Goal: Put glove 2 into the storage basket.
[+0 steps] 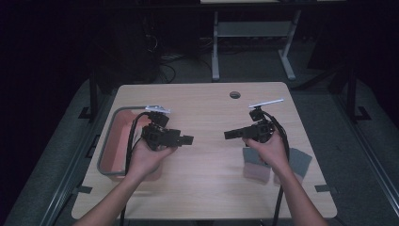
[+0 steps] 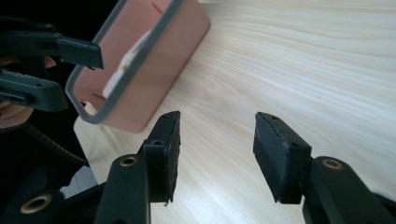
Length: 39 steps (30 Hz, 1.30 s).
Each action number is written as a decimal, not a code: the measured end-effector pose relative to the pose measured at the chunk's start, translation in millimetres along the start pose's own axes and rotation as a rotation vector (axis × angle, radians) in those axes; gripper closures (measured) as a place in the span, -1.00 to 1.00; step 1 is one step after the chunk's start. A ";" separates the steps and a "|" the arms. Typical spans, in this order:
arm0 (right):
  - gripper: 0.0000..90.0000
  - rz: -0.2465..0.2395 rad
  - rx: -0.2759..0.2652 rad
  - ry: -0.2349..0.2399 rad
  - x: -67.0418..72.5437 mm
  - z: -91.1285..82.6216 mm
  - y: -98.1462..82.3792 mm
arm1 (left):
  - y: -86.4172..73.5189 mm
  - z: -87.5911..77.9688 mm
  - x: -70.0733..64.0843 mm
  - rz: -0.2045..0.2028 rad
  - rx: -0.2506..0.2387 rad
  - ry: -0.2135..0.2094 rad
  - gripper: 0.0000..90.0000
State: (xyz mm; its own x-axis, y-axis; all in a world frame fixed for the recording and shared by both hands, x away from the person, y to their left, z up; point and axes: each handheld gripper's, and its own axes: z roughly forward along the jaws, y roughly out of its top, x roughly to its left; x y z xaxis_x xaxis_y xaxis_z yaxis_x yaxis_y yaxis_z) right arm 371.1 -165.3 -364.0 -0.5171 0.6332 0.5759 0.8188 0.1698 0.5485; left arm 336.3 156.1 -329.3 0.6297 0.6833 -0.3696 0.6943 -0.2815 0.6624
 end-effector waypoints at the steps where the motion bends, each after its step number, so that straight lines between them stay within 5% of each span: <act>1: 0.12 0.000 0.001 -0.006 -1.4 -1.5 -1.4 | 0.4 2.2 -1.2 0.002 0.001 -0.004 -0.29; 18: 0.07 0.050 -0.017 -0.083 -26.1 -44.5 -32.7 | 2.0 31.6 -28.7 0.023 0.004 -0.055 -0.42; 39: 0.02 0.040 0.022 -0.280 -60.8 -77.1 -78.4 | -1.6 67.4 -56.6 0.061 0.005 -0.098 -0.48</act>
State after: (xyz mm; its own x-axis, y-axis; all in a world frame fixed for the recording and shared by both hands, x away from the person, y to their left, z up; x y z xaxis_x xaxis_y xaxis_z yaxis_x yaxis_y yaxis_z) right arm 319.0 -275.3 -395.3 -0.3978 0.8232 0.4050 0.8440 0.1552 0.5134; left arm 323.0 72.5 -353.3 0.7015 0.5958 -0.3910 0.6555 -0.3243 0.6820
